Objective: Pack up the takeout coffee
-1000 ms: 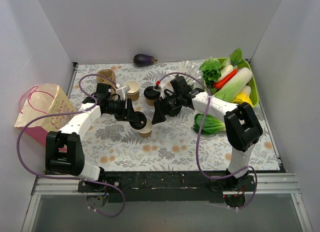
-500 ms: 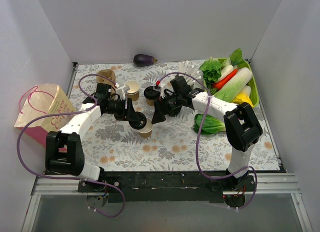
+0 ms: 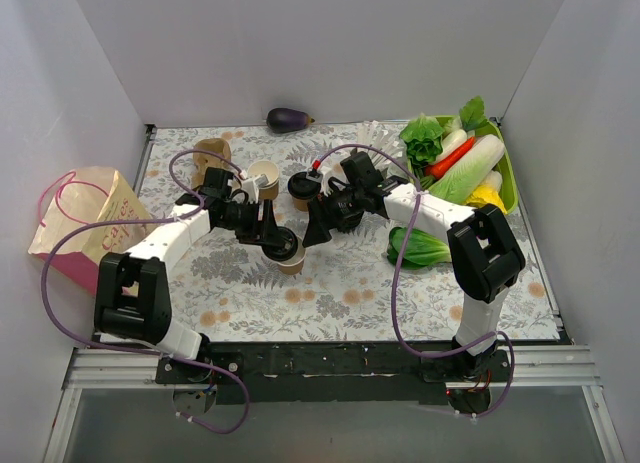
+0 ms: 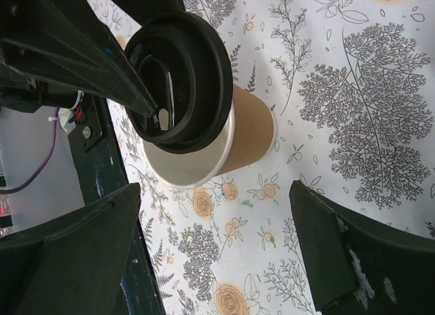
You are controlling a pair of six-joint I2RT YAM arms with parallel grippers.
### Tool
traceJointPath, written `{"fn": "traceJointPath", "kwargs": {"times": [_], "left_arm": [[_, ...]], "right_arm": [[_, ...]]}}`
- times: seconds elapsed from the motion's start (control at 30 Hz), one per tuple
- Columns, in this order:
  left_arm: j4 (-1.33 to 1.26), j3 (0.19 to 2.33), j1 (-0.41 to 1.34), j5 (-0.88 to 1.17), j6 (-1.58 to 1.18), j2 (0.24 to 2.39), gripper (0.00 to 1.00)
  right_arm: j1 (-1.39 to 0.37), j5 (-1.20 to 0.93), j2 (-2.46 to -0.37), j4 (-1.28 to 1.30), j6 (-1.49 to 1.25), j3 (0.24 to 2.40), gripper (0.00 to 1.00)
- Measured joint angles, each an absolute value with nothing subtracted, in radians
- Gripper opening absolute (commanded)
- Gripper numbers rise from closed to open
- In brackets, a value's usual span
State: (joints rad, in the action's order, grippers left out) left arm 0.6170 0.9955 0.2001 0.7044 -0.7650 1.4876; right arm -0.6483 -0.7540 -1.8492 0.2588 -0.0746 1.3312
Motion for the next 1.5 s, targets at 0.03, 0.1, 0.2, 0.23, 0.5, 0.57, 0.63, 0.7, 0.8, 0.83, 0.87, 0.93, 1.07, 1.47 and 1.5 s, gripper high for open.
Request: {"fn": "traceJointPath", "kwargs": {"times": [0.03, 0.1, 0.2, 0.23, 0.5, 0.57, 0.63, 0.7, 0.8, 0.83, 0.87, 0.93, 1.07, 1.47, 1.5], "left_arm": [[0.617, 0.995, 0.207, 0.702, -0.766, 1.491, 0.56], [0.616, 0.995, 0.219, 0.696, -0.767, 1.497, 0.57], [0.616, 0.995, 0.233, 0.689, -0.767, 1.500, 0.58], [0.616, 0.995, 0.236, 0.688, -0.767, 1.500, 0.59], [0.616, 0.996, 0.252, 0.683, -0.768, 1.514, 0.64], [0.617, 0.996, 0.253, 0.682, -0.767, 1.515, 0.98], [0.615, 0.997, 0.253, 0.682, -0.760, 1.515, 0.98], [0.616, 0.998, 0.253, 0.685, -0.763, 1.515, 0.98], [0.613, 0.998, 0.253, 0.691, -0.762, 1.515, 0.98], [0.611, 0.998, 0.253, 0.693, -0.762, 1.515, 0.98], [0.609, 0.999, 0.253, 0.694, -0.762, 1.515, 0.98], [0.604, 1.003, 0.253, 0.696, -0.761, 1.515, 0.98], [0.596, 1.012, 0.253, 0.696, -0.762, 1.515, 0.98], [0.594, 1.015, 0.311, 0.628, -0.768, 1.508, 0.98], [0.594, 1.015, 0.317, 0.622, -0.768, 1.508, 0.98]], "right_arm": [[-0.648, -0.752, -1.849, 0.259, -0.075, 1.331, 0.98], [-0.649, -0.747, -1.849, 0.259, -0.075, 1.331, 0.98], [-0.648, -0.743, -1.849, 0.258, -0.076, 1.330, 0.98], [-0.649, -0.743, -1.849, 0.258, -0.078, 1.330, 0.98], [-0.649, -0.743, -1.849, 0.250, -0.102, 1.311, 0.98], [-0.649, -0.743, -1.849, 0.249, -0.104, 1.311, 0.98], [-0.649, -0.743, -1.849, 0.247, -0.106, 1.311, 0.98], [-0.649, -0.743, -1.849, 0.242, -0.106, 1.311, 0.98], [-0.649, -0.743, -1.849, 0.239, -0.107, 1.311, 0.98], [-0.649, -0.743, -1.849, 0.239, -0.107, 1.311, 0.98], [-0.649, -0.743, -1.849, 0.238, -0.107, 1.311, 0.98], [-0.649, -0.743, -1.849, 0.237, -0.107, 1.311, 0.98], [-0.649, -0.743, -1.849, 0.236, -0.107, 1.311, 0.98], [-0.649, -0.731, -1.849, 0.236, -0.106, 1.311, 0.98], [-0.649, -0.729, -1.849, 0.236, -0.106, 1.311, 0.98]]}}
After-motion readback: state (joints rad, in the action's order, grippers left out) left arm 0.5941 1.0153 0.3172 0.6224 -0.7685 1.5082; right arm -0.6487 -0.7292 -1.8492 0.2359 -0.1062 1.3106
